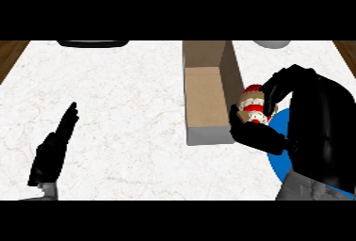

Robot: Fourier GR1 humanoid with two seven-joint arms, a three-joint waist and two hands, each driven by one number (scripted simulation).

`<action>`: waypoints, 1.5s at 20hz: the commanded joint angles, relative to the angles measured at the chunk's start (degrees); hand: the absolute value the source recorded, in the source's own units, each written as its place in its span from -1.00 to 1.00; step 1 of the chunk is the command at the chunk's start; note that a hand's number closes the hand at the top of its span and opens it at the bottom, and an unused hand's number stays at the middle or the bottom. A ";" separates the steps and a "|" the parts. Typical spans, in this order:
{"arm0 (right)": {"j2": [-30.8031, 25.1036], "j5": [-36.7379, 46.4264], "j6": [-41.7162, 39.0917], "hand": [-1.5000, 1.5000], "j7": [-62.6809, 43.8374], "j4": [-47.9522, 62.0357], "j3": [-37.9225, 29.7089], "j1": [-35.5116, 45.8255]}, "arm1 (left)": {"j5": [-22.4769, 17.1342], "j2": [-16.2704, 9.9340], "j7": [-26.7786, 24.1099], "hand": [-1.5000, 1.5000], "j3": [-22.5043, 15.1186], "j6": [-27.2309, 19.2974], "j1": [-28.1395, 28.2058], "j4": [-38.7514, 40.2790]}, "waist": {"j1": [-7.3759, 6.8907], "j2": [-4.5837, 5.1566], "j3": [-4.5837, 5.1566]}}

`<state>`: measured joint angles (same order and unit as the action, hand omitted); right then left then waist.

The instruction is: Pick the cupcake from the plate and place it in the cardboard box

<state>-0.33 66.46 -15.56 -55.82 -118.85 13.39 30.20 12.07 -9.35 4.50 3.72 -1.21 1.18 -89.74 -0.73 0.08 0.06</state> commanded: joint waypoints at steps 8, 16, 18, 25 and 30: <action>0.33 -6.90 7.35 1.00 0.62 33.08 -10.33 18.83 | 1.51 0.69 2.70 0.00 -1.07 -0.34 0.27 -2.64 | -0.42 0.08 -0.05; 0.33 -8.70 22.65 1.00 4.46 55.10 -9.08 19.99 | 0.03 -0.75 -2.75 0.00 1.16 1.41 0.24 2.04 | -0.73 0.27 -0.03; 0.33 -12.00 26.78 -1.00 4.02 58.36 -11.78 20.24 | -2.19 -2.59 0.93 0.00 3.09 3.21 -1.77 -0.39 | -1.13 0.36 -0.06; 0.33 -15.74 37.93 -1.00 15.37 73.48 -14.75 25.30 | 0.17 0.25 1.78 0.00 1.14 0.71 -2.64 -0.05 | -0.53 0.21 -0.07; 0.32 -17.03 50.86 -1.00 18.63 68.88 -18.72 25.59 | 1.27 1.97 0.43 0.00 -0.44 -0.26 -1.07 0.63 | -0.33 0.25 -0.09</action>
<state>-0.16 50.74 26.50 -40.51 -48.62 -3.30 56.67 13.02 -8.57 5.23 3.81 -0.69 -0.33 -89.48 -1.39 0.26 0.05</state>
